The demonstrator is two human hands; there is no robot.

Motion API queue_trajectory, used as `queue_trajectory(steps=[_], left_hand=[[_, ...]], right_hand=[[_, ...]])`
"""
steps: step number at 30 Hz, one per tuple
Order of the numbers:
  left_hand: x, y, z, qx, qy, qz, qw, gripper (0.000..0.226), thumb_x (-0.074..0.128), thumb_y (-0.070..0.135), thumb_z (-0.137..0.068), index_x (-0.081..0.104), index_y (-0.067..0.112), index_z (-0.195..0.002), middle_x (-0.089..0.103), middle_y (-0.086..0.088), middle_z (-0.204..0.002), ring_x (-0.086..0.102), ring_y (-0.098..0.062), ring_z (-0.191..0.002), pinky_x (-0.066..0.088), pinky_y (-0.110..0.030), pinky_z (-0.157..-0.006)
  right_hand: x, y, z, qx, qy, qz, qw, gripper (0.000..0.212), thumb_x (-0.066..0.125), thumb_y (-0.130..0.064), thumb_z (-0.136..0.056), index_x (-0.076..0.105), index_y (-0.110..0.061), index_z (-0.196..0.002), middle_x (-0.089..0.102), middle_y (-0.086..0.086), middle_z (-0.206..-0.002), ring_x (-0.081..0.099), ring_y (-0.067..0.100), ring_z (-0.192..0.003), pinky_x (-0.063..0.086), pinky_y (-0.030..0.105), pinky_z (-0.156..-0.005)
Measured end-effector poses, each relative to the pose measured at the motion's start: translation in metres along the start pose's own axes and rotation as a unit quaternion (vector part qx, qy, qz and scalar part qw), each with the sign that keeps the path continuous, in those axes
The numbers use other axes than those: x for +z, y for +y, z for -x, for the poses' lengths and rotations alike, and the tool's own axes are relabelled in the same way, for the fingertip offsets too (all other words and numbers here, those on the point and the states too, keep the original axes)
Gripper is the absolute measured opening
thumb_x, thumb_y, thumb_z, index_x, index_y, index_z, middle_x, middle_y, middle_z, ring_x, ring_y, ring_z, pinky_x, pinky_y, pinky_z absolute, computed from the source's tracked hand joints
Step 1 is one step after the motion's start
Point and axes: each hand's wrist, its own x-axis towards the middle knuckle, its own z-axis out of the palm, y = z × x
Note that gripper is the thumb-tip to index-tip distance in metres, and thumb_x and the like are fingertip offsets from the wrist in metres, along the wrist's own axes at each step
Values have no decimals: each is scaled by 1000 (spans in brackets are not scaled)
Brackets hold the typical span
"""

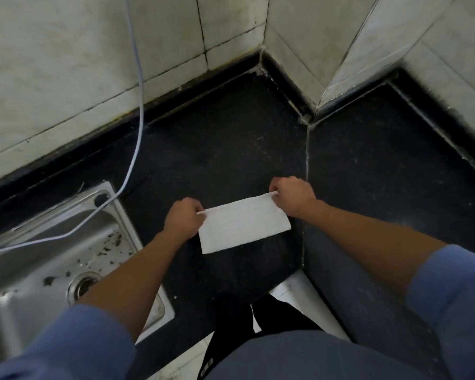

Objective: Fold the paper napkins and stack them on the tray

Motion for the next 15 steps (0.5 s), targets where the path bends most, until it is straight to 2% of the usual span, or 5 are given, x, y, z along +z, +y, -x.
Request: queue_trajectory(steps=[4,6,10,13,15], left_hand=[[11,-4,-11,-29,5,-12,999,5,64,19,-81,61,16,-79,66,-8,-80,62,-26,-77,45,-31,-63],[13,-4,-8,-28,25,-20,999,12,65,22,-83,59,16,-91,64,-6,-89,61,-26,-83,46,-32,-65],[15,0,18,59,93,-67,992,23,63,23,-85,56,15,-106,55,-6,-105,57,-25,-94,49,-36,-70],[33,1,46,137,48,-97,985,11,57,22,-88,60,13,-93,58,-6,-96,60,-27,-87,49,-37,-67],[48,-9,63,130,13,-106,986,13,55,24,-90,58,12,-86,58,-6,-92,60,-28,-82,47,-36,-64]], right_hand=[[11,1,-6,35,-14,31,999,21,47,-19,-94,57,-17,-112,65,8,-104,62,27,-91,44,33,-68],[11,3,-3,38,-1,50,998,25,51,-21,-92,54,-16,-116,61,8,-110,60,27,-96,46,34,-70],[12,-3,15,-46,84,74,993,32,53,-20,-90,53,-18,-122,50,5,-117,48,24,-108,46,35,-68],[33,-17,36,-130,18,39,991,22,47,-24,-93,58,-18,-112,54,3,-111,52,22,-104,48,36,-74],[52,-15,50,-134,-39,29,990,20,44,-27,-95,59,-19,-105,56,3,-107,55,22,-101,46,35,-75]])
